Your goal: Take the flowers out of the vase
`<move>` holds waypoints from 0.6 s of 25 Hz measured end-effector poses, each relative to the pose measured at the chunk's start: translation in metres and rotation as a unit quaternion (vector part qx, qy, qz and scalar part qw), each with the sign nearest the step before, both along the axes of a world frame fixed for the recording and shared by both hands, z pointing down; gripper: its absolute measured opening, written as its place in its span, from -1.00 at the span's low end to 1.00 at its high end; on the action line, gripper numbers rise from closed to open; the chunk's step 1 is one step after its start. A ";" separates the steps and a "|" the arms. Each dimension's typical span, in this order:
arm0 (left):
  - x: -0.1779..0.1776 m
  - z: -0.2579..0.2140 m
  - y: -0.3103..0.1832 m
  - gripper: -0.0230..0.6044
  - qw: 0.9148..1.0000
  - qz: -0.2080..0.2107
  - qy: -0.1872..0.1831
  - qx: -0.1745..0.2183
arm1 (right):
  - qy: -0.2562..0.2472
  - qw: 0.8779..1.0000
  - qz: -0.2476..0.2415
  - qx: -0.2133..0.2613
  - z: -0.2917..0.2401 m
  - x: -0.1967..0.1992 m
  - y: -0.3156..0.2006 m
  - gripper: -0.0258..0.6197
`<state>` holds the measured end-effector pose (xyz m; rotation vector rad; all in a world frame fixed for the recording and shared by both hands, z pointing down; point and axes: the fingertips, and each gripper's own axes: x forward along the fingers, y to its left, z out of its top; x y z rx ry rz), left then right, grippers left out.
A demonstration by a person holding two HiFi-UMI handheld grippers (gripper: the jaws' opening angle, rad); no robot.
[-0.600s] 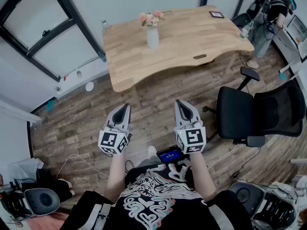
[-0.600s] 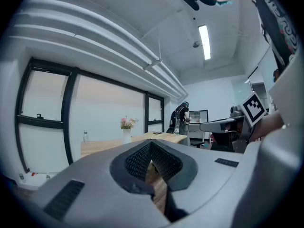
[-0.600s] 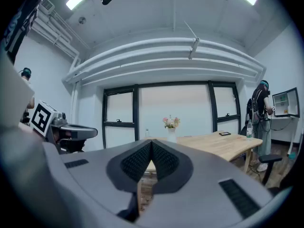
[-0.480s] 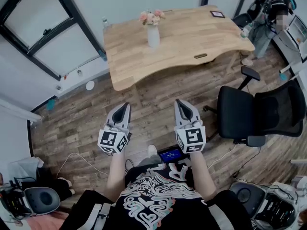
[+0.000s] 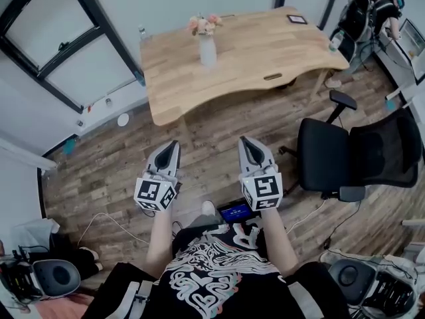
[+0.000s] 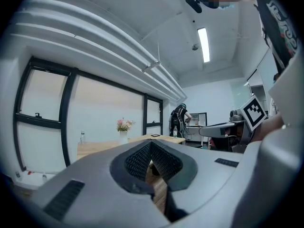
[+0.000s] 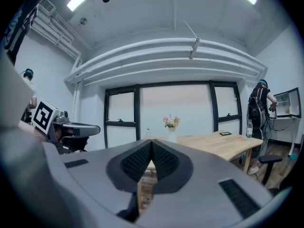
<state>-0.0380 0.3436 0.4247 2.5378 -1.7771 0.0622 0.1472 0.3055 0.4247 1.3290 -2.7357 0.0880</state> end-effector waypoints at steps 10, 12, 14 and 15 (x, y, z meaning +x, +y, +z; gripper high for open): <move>0.024 -0.021 -0.006 -0.92 0.998 0.019 0.063 0.025 | -0.031 0.999 -0.018 -0.038 0.003 0.031 -0.001 -0.90; 0.028 -0.018 -0.012 -0.92 0.999 0.008 0.040 0.015 | -0.002 1.000 -0.008 -0.029 0.005 0.034 -0.007 -0.90; 0.030 -0.015 -0.019 -0.92 1.000 0.000 0.022 0.009 | 0.005 1.000 -0.005 -0.027 0.006 0.035 -0.015 -0.90; 0.031 -0.013 -0.023 -0.92 1.000 -0.003 0.014 0.007 | 0.006 1.000 -0.005 -0.028 0.006 0.035 -0.018 -0.90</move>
